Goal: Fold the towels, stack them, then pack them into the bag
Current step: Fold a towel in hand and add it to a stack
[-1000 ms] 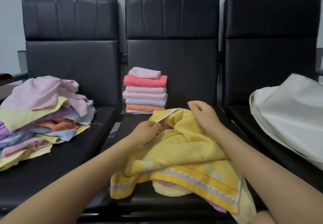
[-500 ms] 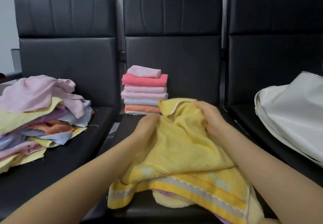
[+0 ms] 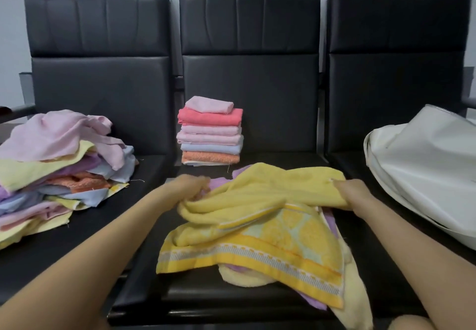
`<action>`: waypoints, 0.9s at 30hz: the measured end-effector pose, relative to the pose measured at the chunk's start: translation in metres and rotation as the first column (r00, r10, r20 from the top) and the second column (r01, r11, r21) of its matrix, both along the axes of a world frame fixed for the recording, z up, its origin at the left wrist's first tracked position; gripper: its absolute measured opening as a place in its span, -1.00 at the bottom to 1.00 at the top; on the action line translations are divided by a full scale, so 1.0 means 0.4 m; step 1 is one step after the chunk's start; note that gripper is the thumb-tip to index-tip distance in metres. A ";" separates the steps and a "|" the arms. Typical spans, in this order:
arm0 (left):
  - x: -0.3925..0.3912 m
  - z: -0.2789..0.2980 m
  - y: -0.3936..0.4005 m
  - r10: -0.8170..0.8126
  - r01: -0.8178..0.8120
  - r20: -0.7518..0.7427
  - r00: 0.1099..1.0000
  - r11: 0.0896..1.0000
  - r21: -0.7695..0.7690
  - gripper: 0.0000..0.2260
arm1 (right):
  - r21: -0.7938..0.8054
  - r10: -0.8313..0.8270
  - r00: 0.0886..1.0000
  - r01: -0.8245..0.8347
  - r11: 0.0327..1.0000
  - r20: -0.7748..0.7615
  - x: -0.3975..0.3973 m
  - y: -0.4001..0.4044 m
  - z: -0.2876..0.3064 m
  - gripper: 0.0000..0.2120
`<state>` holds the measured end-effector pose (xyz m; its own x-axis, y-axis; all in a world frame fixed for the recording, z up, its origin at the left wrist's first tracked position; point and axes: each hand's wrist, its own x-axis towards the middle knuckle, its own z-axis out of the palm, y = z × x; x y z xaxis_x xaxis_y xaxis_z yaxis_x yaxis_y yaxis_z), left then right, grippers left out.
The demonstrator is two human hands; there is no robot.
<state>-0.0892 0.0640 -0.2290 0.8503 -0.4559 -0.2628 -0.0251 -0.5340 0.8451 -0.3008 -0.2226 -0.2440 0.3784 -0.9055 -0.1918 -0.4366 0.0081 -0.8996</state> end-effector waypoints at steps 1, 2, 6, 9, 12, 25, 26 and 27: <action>-0.013 -0.001 -0.004 -0.145 0.116 0.106 0.984 0.964 0.240 -0.74 | -0.014 0.021 0.999 -0.022 1.000 -0.042 -0.001 0.017 0.004 -0.52; -0.012 -0.014 -0.016 -0.275 0.179 0.192 0.942 0.896 0.407 -0.72 | -0.031 0.075 0.996 -0.076 0.997 -0.038 0.003 0.011 -0.006 -0.52; -0.034 -0.002 -0.071 -0.280 0.117 0.471 0.836 0.931 0.347 -0.76 | -0.063 0.146 0.988 -0.148 0.987 -0.044 0.007 0.018 -0.011 -0.56; -0.039 0.002 -0.134 -0.158 0.124 0.334 0.929 0.985 0.120 -0.71 | -0.040 0.122 0.993 -0.122 0.992 -0.007 0.006 0.026 -0.003 -0.64; -0.050 0.001 -0.191 -0.166 0.142 0.201 0.965 0.982 0.128 -0.67 | 0.079 0.007 0.992 -0.017 0.997 0.124 0.010 0.009 0.001 -0.65; -0.073 0.083 -0.139 0.158 0.182 0.682 0.714 0.899 -0.399 -0.78 | 0.417 -0.139 0.743 -0.201 0.886 0.654 0.045 -0.020 0.042 -0.81; -0.077 0.071 -0.126 0.071 0.243 0.719 0.692 0.914 -0.325 -0.80 | 0.418 -0.126 0.791 -0.174 0.892 0.599 0.042 -0.017 0.036 -0.84; -0.077 0.054 -0.120 -0.052 0.312 0.733 0.678 0.923 -0.223 -0.84 | 0.409 -0.103 0.845 -0.144 0.901 0.524 0.035 -0.015 0.031 -0.88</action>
